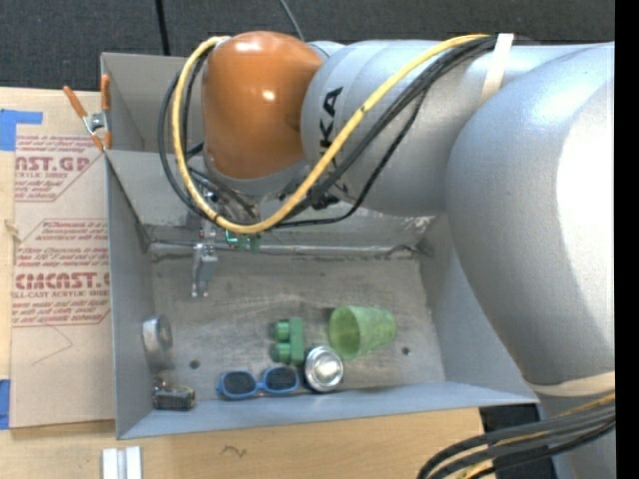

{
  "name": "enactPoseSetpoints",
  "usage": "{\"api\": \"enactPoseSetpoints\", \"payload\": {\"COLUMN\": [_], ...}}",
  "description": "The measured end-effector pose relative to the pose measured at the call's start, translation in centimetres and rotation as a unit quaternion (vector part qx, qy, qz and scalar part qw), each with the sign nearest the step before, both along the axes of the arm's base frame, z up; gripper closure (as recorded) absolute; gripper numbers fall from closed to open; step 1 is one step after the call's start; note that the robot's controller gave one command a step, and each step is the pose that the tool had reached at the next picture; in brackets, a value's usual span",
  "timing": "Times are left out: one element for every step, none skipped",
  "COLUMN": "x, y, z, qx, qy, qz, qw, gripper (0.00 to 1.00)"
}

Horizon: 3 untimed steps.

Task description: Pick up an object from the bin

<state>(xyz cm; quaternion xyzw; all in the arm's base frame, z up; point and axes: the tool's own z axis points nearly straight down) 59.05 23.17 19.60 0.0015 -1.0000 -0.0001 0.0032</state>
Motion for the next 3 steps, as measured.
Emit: {"api": "enactPoseSetpoints", "payload": {"x": [-8.3,-10.8,-10.0], "y": [1.1,-4.0,-9.0], "z": [-6.6,-10.0,-12.4], "qx": [-0.001,-0.001,0.002], "qy": [0.0017,-0.0011,-0.0070], "qz": [-0.054,0.040,0.103], "qw": [0.9986,0.9992,0.9947], "gripper": [0.00,0.00,0.00]}}
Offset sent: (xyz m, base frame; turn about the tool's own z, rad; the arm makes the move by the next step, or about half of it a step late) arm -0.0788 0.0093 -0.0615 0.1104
